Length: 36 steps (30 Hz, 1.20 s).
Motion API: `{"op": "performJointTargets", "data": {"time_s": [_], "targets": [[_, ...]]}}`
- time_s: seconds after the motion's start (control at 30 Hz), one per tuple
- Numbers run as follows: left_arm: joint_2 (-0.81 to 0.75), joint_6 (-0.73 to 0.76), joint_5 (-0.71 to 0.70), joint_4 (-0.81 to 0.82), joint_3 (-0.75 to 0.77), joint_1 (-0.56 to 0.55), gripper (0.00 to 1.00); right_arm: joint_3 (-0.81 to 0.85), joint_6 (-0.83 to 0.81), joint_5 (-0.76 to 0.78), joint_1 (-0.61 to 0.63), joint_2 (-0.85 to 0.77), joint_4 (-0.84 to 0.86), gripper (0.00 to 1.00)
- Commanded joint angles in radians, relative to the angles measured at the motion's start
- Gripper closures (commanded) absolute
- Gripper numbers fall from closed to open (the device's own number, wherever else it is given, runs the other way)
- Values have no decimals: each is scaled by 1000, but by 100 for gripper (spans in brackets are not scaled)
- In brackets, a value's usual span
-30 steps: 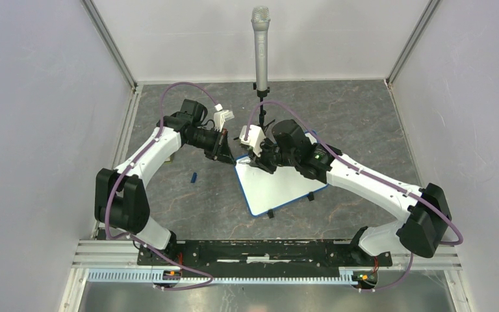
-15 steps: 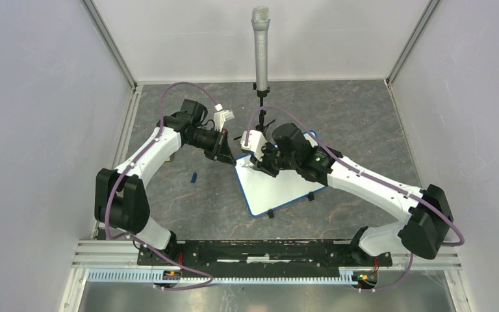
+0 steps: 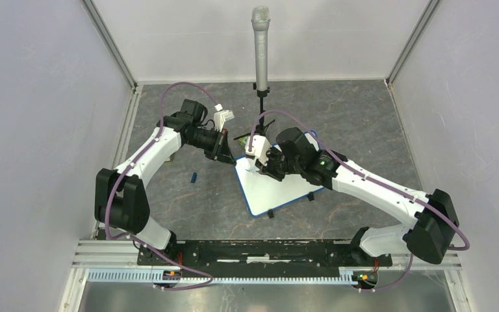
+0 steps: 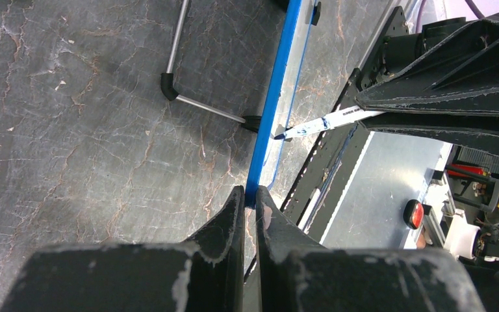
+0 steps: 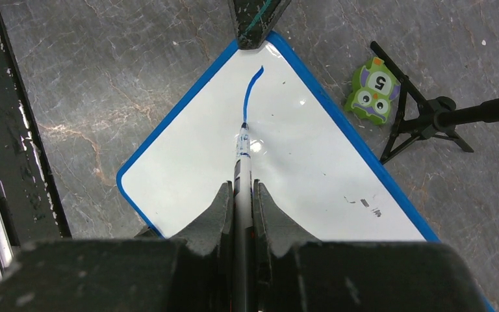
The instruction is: Write a sentence on the whiteboard
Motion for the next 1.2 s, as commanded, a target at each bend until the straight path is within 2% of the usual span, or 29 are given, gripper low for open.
{"op": "performJointTargets", "data": {"time_s": [0.0, 0.57, 1.17], "targets": [[-18, 30, -1, 11, 5, -2, 97, 65, -1, -9, 1, -36, 2, 100], [-26, 29, -2, 12, 1, -2, 98, 83, 17, 79, -26, 0, 62, 100], [-23, 31, -5, 12, -1, -2, 97, 26, 27, -12, -16, 11, 19, 100]]}}
